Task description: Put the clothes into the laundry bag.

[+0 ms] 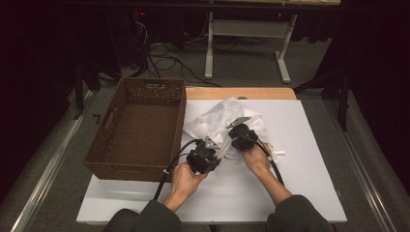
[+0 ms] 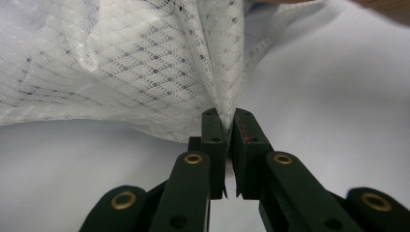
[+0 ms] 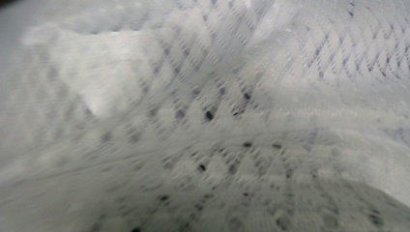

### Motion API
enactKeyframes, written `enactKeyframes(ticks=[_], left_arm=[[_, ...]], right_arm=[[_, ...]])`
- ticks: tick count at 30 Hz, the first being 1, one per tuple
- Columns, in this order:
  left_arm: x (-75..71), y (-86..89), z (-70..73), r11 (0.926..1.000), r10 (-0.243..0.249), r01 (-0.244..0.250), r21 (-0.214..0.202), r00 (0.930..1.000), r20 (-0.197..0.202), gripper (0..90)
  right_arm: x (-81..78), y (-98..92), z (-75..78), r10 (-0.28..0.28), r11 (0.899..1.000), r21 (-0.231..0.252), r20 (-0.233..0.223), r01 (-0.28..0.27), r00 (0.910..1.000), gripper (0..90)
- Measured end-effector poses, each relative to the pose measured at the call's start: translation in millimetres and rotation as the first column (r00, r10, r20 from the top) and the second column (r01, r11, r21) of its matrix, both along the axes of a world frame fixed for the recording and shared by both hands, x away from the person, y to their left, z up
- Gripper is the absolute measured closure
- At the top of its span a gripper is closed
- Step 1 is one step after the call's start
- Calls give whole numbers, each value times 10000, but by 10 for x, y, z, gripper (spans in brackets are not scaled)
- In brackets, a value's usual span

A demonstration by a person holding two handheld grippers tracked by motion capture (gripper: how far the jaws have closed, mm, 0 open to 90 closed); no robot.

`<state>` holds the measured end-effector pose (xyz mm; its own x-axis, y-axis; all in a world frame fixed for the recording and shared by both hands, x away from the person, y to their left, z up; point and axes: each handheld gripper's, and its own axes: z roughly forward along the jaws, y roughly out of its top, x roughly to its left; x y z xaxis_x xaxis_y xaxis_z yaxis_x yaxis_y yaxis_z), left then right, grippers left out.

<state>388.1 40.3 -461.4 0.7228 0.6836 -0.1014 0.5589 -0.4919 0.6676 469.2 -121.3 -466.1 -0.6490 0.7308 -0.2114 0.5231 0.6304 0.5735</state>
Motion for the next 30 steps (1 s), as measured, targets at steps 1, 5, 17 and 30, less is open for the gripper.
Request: enactKeyframes(ticks=[1, 5, 17, 30], left_arm=[[-4, -4, -2, 10000, -6, 6, 37, 10000, -3, 844], [-1, 2, -20, 9999, 48, -48, 107, 10000, -52, 843], [26, 3, -97, 9989, 368, -365, 296, 9993, -80, 789], [23, -33, -154, 9956, 585, -574, 736, 9982, -126, 679]], right_arm=[[22, 15, -40, -25, 10000, -73, 146, 26, 9999, 877], [75, 61, -159, -218, 9991, -349, 281, 227, 9994, 862], [-297, -221, 204, 424, 9978, 535, -559, -394, 9975, 541], [-455, -912, 302, -687, 9922, 1032, -190, 703, 9975, 562]])
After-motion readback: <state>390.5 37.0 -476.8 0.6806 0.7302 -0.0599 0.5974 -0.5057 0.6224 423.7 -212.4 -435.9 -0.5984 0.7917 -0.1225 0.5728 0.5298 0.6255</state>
